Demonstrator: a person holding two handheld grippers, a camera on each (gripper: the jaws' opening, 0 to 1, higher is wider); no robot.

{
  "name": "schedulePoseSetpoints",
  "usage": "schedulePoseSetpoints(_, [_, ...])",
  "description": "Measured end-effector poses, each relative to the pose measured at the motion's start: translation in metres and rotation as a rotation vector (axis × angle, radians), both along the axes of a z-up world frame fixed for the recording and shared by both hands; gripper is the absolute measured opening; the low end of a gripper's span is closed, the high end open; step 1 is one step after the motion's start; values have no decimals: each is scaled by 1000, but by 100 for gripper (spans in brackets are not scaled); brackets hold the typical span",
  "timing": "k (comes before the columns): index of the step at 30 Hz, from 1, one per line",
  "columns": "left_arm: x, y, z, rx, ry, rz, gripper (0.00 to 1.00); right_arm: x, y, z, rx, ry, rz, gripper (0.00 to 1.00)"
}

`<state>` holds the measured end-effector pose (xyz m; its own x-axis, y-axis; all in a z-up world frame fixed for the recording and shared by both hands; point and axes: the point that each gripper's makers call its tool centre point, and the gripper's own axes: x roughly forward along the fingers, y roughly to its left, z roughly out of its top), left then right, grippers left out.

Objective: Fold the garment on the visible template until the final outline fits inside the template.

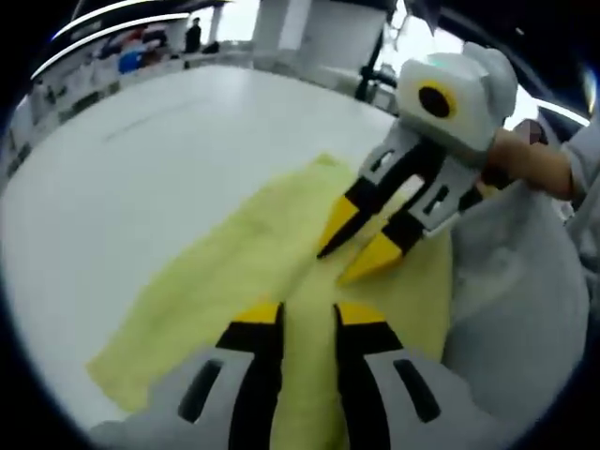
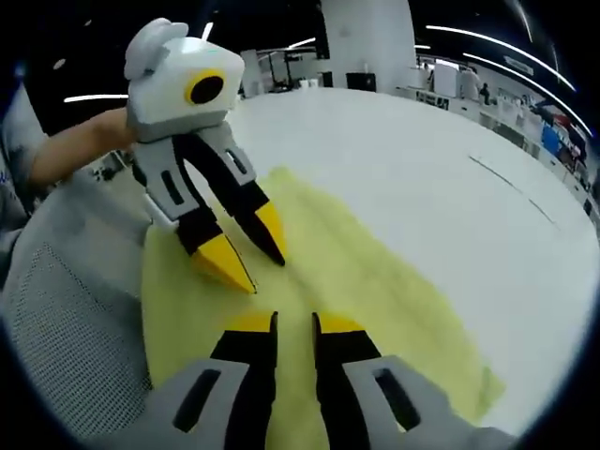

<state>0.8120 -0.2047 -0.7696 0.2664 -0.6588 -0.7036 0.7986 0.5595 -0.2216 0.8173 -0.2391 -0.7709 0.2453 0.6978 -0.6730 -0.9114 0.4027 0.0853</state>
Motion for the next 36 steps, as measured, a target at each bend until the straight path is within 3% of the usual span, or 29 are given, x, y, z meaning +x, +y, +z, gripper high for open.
schedulePoseSetpoints(9, [6,1,-2,-18,3,40,15,3,-3,-3,5,9,-26,20])
schedulePoseSetpoints(14, [8,2,0,-14,-18,42,22,6,-5,-2,7,-2,-36,24])
schedulePoseSetpoints(28, [9,17,1,-14,-39,71,26,11,-11,-2,-2,-24,-53,40])
schedulePoseSetpoints(32, [10,22,2,-7,-48,74,29,10,-13,-1,-4,-29,-45,42])
schedulePoseSetpoints(36, [11,27,2,12,-61,75,39,10,-16,0,-13,-27,-49,50])
